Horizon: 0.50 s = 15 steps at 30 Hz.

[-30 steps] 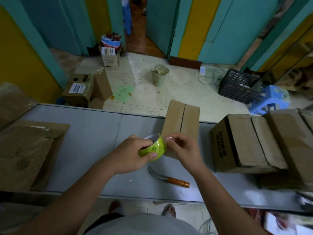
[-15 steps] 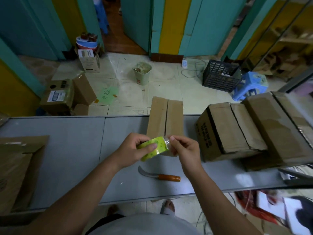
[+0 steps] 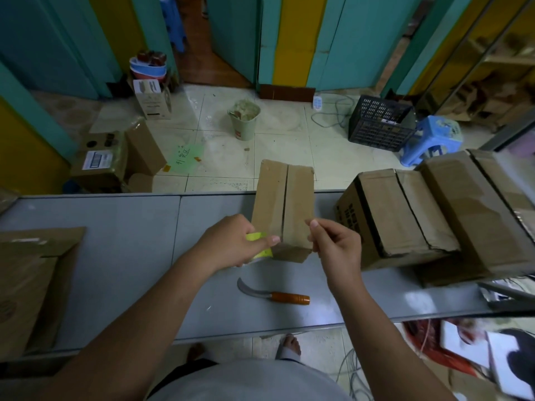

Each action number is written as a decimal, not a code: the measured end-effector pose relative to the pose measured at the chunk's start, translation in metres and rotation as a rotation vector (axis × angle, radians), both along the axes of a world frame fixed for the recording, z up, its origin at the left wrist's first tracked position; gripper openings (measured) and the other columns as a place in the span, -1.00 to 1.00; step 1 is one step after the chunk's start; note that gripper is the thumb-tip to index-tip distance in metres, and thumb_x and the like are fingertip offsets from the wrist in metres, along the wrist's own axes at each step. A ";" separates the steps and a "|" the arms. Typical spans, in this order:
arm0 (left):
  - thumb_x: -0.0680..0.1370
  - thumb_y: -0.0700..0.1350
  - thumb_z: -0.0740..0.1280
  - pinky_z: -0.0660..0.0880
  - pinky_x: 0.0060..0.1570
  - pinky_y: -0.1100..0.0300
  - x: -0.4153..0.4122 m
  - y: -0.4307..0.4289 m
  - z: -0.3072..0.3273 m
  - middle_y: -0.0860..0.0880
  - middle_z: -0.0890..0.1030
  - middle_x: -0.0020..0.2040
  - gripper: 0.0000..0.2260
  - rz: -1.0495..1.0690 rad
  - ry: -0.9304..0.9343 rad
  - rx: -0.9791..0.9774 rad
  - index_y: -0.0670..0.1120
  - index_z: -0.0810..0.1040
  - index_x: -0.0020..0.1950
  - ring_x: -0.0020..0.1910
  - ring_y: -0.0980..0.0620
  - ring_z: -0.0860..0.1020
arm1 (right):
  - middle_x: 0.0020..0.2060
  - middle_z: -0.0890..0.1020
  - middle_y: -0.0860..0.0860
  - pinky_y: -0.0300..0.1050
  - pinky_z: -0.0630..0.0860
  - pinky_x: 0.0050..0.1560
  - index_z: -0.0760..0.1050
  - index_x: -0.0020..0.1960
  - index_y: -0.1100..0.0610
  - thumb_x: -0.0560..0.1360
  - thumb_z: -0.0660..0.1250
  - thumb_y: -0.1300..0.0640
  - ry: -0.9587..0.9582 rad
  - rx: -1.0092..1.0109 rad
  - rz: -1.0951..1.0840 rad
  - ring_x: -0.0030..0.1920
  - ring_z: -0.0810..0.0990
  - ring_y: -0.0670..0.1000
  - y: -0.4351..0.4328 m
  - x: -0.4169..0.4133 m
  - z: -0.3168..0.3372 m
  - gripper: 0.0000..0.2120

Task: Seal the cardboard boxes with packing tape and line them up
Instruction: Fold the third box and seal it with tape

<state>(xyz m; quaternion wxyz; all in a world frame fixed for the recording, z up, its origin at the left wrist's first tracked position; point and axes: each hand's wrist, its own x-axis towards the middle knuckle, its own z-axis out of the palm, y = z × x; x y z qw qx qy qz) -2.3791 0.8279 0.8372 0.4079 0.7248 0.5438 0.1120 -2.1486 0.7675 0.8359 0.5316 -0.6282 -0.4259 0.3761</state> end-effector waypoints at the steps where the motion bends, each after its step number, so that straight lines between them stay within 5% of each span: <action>1: 0.45 0.50 0.35 0.51 -0.33 0.15 -0.002 0.000 0.001 0.01 0.56 -0.55 -0.34 -0.009 -0.051 -0.007 -0.08 0.46 -0.42 -0.54 0.05 0.58 | -0.33 0.69 -0.01 -0.24 0.53 -0.29 0.76 0.03 0.07 0.63 0.42 0.18 0.030 -0.021 -0.019 -0.30 0.60 -0.11 0.001 0.000 -0.002 -0.86; 4: 0.46 0.40 0.42 0.39 -0.34 0.14 -0.013 0.004 -0.001 -0.05 0.44 -0.48 -0.39 -0.019 -0.359 -0.082 -0.13 0.48 -0.40 -0.47 0.01 0.47 | -0.38 0.62 0.00 -0.26 0.46 -0.36 0.75 -0.02 0.14 0.64 0.39 0.20 0.116 -0.088 -0.046 -0.36 0.53 -0.11 0.001 0.007 -0.007 -0.84; 7: 0.46 0.28 0.51 0.49 -0.30 0.12 -0.021 0.003 -0.010 -0.31 0.57 -0.38 -0.37 0.049 -0.646 -0.179 -0.34 0.58 -0.24 -0.39 -0.07 0.59 | -0.43 0.50 0.07 -0.21 0.38 -0.40 0.71 -0.11 0.22 0.65 0.38 0.18 0.155 -0.138 -0.052 -0.41 0.42 -0.04 -0.002 0.006 -0.016 -0.79; 11: 0.43 0.27 0.58 0.53 -0.40 0.23 -0.023 -0.001 -0.020 -0.20 0.61 -0.39 -0.44 0.068 -0.796 -0.251 -0.26 0.64 -0.28 -0.46 -0.01 0.60 | -0.44 0.49 0.04 -0.22 0.39 -0.40 0.71 -0.10 0.20 0.64 0.40 0.16 0.183 -0.165 -0.105 -0.42 0.41 -0.07 -0.003 -0.001 -0.023 -0.80; 15: 0.45 0.19 0.56 0.35 -0.46 0.26 -0.026 -0.002 -0.028 -0.09 0.47 -0.46 -0.53 0.100 -0.797 -0.256 -0.17 0.59 -0.37 -0.52 0.06 0.44 | -0.39 0.61 -0.05 -0.28 0.47 -0.33 0.75 -0.06 0.07 0.63 0.41 0.13 0.111 -0.082 -0.109 -0.35 0.53 -0.14 0.001 0.002 -0.016 -0.84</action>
